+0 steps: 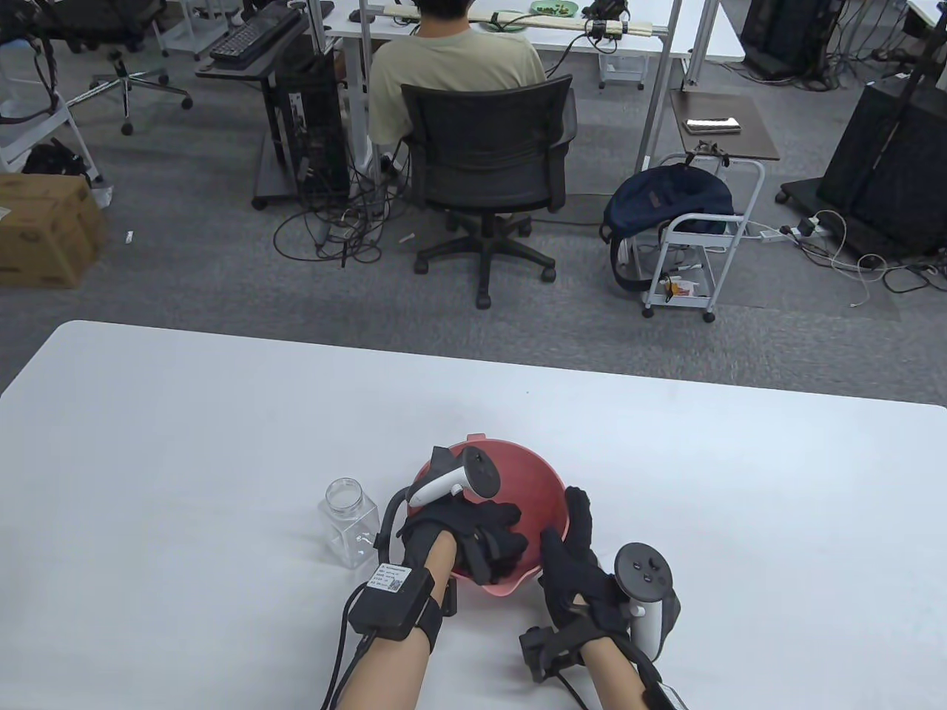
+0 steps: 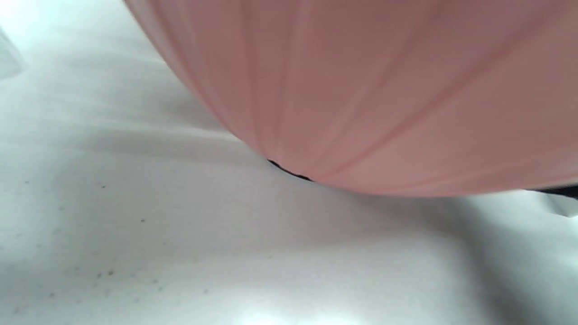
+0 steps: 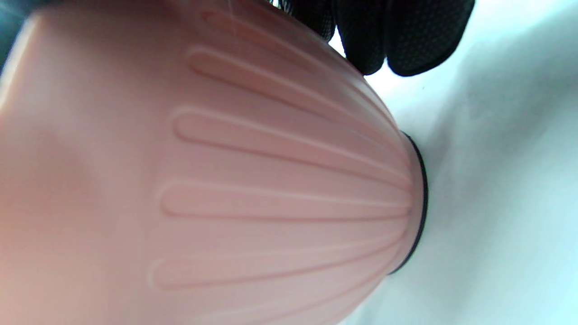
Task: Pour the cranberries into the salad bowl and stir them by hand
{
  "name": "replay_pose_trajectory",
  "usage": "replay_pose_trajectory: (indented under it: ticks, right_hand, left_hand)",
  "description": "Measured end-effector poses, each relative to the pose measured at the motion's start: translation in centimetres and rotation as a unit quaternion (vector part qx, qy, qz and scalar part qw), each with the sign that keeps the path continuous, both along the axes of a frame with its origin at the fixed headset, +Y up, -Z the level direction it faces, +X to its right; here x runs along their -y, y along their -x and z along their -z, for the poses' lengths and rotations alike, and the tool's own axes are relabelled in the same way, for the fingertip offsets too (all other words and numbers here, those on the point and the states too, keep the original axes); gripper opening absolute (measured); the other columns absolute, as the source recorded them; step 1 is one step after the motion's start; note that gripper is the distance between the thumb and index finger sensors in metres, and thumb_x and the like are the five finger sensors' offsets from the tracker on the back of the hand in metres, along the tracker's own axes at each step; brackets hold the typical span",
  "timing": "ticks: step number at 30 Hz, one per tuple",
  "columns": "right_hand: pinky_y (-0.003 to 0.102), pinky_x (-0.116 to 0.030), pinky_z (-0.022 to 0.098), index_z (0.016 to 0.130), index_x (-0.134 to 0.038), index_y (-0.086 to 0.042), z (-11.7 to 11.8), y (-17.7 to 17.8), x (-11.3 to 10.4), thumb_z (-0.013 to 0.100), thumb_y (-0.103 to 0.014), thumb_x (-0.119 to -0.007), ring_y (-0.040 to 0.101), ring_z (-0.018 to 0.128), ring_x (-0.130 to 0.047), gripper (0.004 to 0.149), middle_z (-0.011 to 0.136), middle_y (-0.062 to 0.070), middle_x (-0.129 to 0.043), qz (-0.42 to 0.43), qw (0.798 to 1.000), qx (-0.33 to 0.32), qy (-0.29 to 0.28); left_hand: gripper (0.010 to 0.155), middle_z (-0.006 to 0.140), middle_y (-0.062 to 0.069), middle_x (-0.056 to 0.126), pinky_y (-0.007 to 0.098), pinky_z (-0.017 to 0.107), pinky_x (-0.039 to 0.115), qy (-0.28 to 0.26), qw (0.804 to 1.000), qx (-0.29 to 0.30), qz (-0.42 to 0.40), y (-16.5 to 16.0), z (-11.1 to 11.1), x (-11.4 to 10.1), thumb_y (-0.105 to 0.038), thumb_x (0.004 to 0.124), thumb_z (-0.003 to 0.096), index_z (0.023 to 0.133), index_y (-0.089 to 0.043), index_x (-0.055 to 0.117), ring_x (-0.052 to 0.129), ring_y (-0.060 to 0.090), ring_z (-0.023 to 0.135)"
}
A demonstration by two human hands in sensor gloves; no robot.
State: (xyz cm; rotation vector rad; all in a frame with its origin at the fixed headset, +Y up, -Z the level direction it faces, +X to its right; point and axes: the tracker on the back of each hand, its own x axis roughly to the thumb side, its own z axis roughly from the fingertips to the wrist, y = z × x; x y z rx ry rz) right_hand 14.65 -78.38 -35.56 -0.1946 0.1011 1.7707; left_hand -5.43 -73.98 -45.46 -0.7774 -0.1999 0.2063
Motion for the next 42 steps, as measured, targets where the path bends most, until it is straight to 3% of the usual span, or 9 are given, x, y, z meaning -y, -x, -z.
replay_pose_trajectory:
  ticks: [13,20,24,28,35,42]
  right_hand:
    - [0.054,-0.073,0.06,0.102,-0.02,-0.056,0.03,-0.03,0.02,0.049,-0.072,-0.062,0.045,0.093,-0.069,0.069,0.115,0.017,-0.048,0.0,1.0,0.001,-0.001]
    - [0.054,-0.073,0.06,0.101,-0.02,-0.057,0.03,-0.03,0.03,0.049,-0.072,-0.062,0.046,0.093,-0.069,0.069,0.115,0.017,-0.048,0.002,1.0,-0.001,0.0]
    - [0.054,-0.073,0.06,0.102,-0.019,-0.056,0.05,-0.03,0.03,0.049,-0.073,-0.062,0.046,0.093,-0.068,0.07,0.115,0.017,-0.048,0.003,1.0,-0.003,0.0]
    - [0.054,-0.073,0.06,0.101,-0.018,-0.057,0.07,0.0,0.05,0.049,-0.073,-0.061,0.046,0.093,-0.068,0.07,0.115,0.017,-0.047,0.003,1.0,-0.005,0.0]
    - [0.054,-0.073,0.06,0.101,-0.018,-0.057,0.09,0.04,0.09,0.049,-0.073,-0.06,0.046,0.093,-0.068,0.069,0.115,0.017,-0.047,0.001,1.0,-0.004,0.0]
    - [0.054,-0.073,0.06,0.101,-0.017,-0.057,0.09,0.07,0.1,0.049,-0.074,-0.06,0.046,0.093,-0.068,0.07,0.115,0.017,-0.047,0.001,1.0,-0.004,-0.001]
  left_hand:
    - [0.074,0.121,-0.005,0.07,0.029,0.076,0.077,0.021,0.999,-0.01,0.024,0.05,-0.01,0.02,-0.079,0.068,0.0555,0.115,-0.037,0.06,0.078,0.023,0.107]
    - [0.061,0.107,-0.013,0.087,0.02,0.067,0.085,0.027,0.999,-0.009,0.035,0.06,-0.02,0.0,-0.079,0.068,0.055,0.106,-0.046,0.076,0.093,0.013,0.096]
    - [0.056,0.096,-0.025,0.102,0.016,0.061,0.09,0.022,0.999,-0.006,0.036,0.0,0.0,0.02,-0.08,0.071,0.0494,0.098,-0.056,0.084,0.1,0.002,0.091]
    - [0.055,0.096,-0.033,0.106,0.017,0.061,0.093,0.012,1.0,0.003,0.024,-0.11,-0.09,-0.11,-0.081,0.076,0.0427,0.095,-0.065,0.085,0.104,-0.001,0.09]
    - [0.062,0.104,-0.047,0.099,0.033,0.077,0.083,0.005,1.0,0.014,0.002,-0.24,-0.21,-0.29,-0.084,0.079,0.0352,0.097,-0.072,0.077,0.098,-0.012,0.102]
    - [0.068,0.109,-0.057,0.085,0.035,0.083,0.077,-0.006,1.0,0.027,0.009,-0.45,-0.34,-0.23,-0.086,0.079,0.033,0.098,-0.08,0.06,0.074,-0.014,0.116]
